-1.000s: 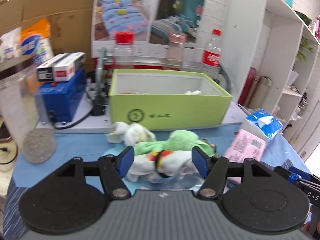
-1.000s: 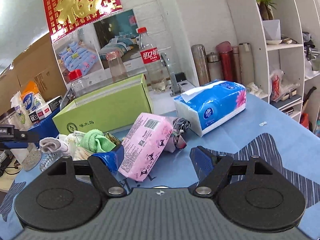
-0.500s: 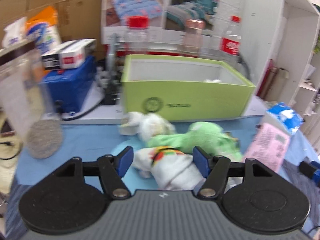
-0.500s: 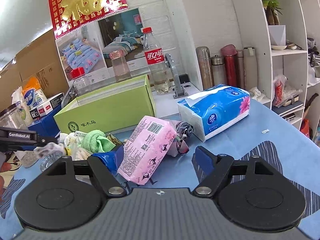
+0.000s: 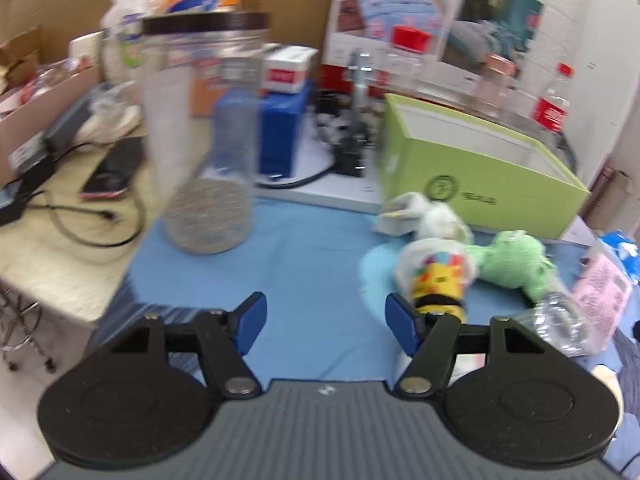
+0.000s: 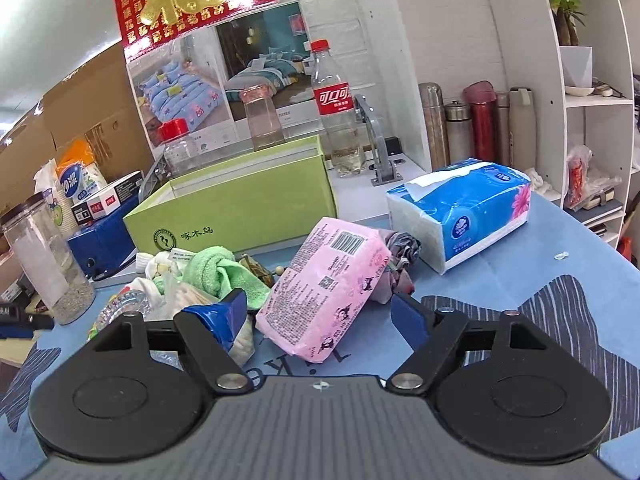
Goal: Organize soft objects
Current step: 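Move left gripper to the colourful sock while right gripper approaches the pink wipes pack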
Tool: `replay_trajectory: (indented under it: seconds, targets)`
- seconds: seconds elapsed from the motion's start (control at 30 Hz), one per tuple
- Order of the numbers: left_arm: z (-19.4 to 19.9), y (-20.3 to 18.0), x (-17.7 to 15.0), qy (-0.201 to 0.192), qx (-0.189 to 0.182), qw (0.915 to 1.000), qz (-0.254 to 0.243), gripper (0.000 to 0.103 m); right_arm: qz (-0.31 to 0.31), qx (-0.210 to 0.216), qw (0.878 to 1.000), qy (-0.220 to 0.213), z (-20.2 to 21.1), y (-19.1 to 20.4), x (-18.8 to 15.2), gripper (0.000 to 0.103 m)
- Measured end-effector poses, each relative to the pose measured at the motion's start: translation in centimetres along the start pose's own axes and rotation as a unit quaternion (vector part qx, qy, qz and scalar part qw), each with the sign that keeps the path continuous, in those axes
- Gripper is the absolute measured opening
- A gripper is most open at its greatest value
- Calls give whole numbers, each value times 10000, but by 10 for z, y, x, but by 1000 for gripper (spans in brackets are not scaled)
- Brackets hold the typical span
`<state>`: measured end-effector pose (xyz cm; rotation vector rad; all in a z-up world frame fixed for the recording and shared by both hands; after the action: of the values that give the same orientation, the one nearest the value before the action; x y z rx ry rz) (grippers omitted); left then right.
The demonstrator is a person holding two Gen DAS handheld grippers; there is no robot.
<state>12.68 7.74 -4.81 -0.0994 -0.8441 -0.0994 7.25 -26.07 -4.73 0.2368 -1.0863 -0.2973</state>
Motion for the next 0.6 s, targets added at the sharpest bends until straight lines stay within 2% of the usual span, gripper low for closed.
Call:
replay_trajectory:
  seconds: [0.17,0.27,0.33,0.37,0.43,0.53,0.6]
  targets:
    - [-37,-48,14,191,-473,9984,-261,68,241,-267,9994,16,9,-6,-2,66]
    - [-59,-63,17,389,-718,9962,-291,68,203,-366,9991,57,11,-15,-2,66]
    - [-68,-64,15,448,-600,9964,-392,68,172,-431,9989,62,10,-19,-1,66]
    - [-73,-60,12,518,-391,9968,-460,68,135,-443,9989,67,8,-20,0,66]
    - [-76,-49,6,581,-199,9969,-494,69,41,-380,9992,111,3,-20,0,66]
    - [-68,-21,-3,510,-233,9984,-87,70,-87,-261,9994,212,-12,-13,-1,66]
    - [-61,-6,-5,427,-78,9990,86,70,-212,-317,9991,204,-24,-7,0,66]
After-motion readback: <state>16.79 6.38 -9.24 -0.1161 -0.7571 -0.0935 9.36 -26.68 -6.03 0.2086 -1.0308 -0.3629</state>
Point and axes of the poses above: each gripper's, at about its wrist camera, not at the fingertips, and z roughly against the way its jaws point, y to its left, x to its top, the point moved 7 cm from there along -z, roughly the way its jaws point, and after that the axes turned 8 degrees about -z, right-handed, at the moved point
